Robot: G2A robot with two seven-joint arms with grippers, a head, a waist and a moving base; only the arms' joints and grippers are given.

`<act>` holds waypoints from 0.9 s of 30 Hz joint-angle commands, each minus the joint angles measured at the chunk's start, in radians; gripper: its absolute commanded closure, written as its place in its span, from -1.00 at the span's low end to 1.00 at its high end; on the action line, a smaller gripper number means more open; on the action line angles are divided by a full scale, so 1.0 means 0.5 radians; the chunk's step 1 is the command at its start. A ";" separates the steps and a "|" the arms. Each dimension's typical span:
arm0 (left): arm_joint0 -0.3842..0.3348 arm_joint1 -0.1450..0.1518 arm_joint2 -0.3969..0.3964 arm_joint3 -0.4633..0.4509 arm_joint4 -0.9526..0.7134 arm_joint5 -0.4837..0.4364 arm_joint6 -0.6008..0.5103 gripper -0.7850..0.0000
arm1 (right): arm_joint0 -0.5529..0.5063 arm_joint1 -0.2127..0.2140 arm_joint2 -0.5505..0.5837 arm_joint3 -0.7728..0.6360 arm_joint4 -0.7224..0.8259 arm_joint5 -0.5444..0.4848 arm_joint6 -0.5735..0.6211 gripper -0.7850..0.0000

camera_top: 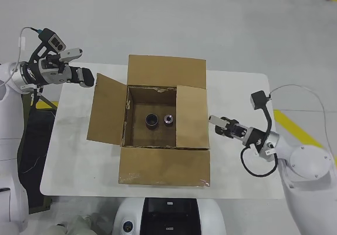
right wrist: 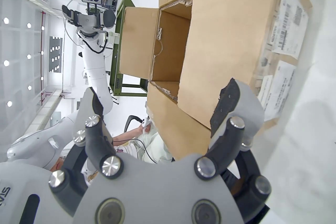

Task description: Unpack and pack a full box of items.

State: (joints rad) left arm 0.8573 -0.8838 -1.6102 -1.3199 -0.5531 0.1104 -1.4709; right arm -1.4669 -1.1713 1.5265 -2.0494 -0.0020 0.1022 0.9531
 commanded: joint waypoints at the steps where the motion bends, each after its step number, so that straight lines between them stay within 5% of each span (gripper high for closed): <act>1: 0.000 0.000 0.000 0.000 0.000 0.000 0.000 -1.00 | -0.049 0.009 0.073 -0.017 0.023 -0.024 0.003 -1.00; 27: 0.000 0.000 0.000 0.000 0.000 0.000 0.000 -1.00 | -0.162 0.039 0.215 -0.076 0.104 -0.087 0.041 -1.00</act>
State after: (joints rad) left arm 0.8573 -0.8838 -1.6102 -1.3199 -0.5531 0.1104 -1.4709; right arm -1.5478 -1.1519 1.6341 -2.0871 0.0498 0.0586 0.9737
